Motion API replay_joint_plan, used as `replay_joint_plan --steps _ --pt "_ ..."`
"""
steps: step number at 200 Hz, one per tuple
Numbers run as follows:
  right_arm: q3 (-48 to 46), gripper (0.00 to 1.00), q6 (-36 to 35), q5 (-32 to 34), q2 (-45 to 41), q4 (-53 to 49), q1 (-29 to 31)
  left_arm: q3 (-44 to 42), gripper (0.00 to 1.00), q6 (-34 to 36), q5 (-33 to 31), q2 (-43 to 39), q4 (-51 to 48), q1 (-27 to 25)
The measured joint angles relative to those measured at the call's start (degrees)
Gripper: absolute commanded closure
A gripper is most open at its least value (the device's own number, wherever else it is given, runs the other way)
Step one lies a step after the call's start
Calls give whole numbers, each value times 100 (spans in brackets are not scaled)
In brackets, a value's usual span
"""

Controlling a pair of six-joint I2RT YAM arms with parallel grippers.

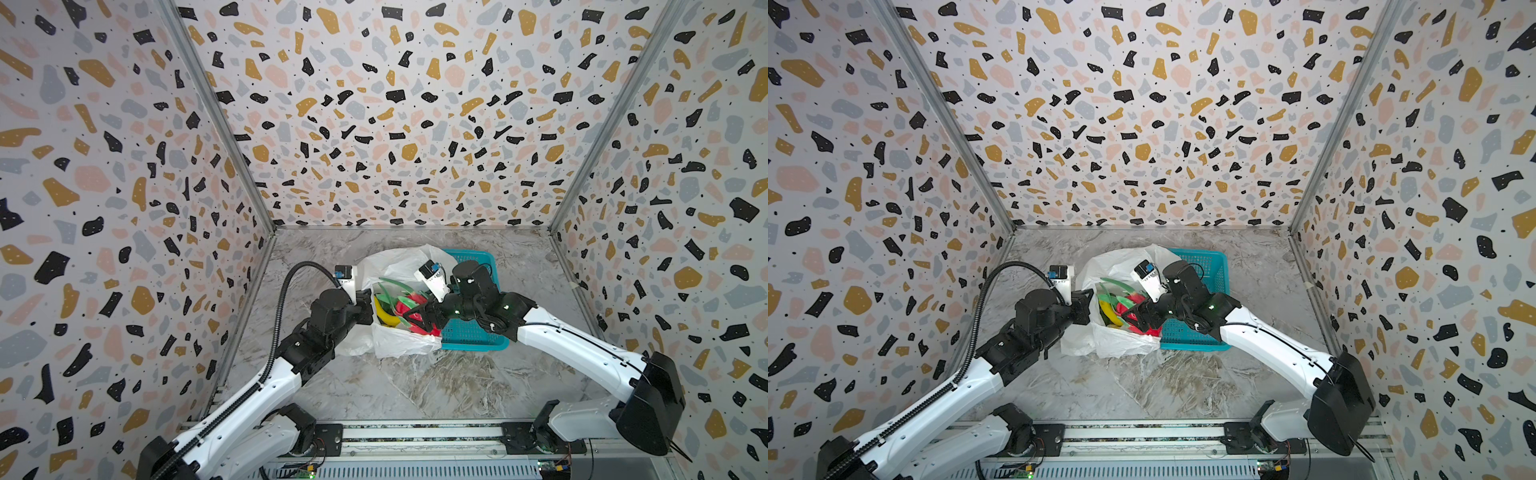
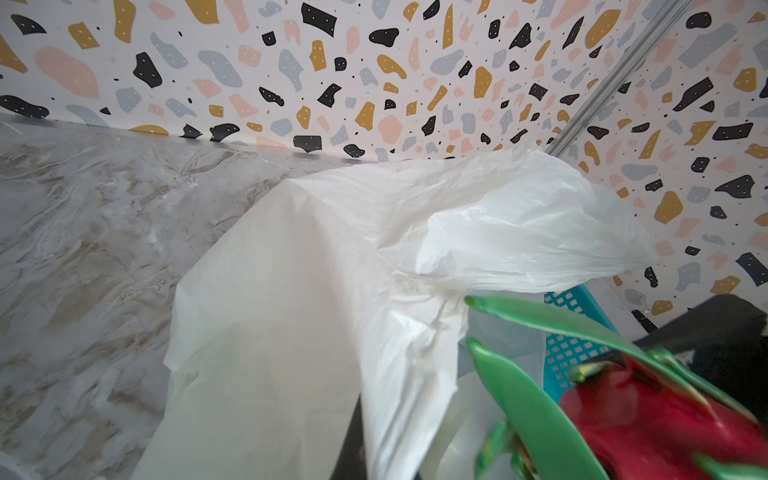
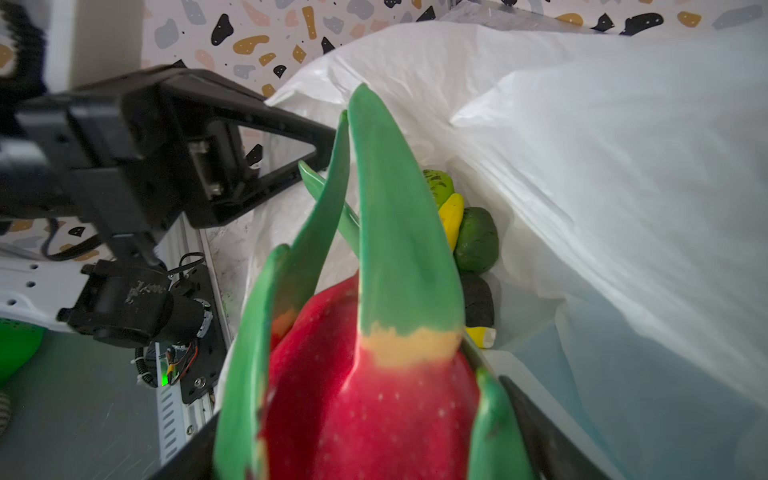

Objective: Place the fruits into the plastic bag
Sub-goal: 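Carry the dragon fruit into the bag opening and release it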

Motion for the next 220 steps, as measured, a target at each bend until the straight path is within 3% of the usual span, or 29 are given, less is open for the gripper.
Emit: replay_joint_plan --steps 92,170,200,212,220 --pt "-26 83 -44 -59 647 -223 -17 2 100 -28 118 11 9 0" --pt "2146 79 509 595 2315 -79 -361 2 100 92 330 -15 26 0" --pt "2496 77 951 595 2959 216 -302 2 100 96 389 -15 74 0" --pt "2503 71 1139 562 3171 323 -264 2 100 94 389 -15 83 0" --pt "2503 57 1255 490 3305 380 -238 2 100 90 385 -15 81 0"
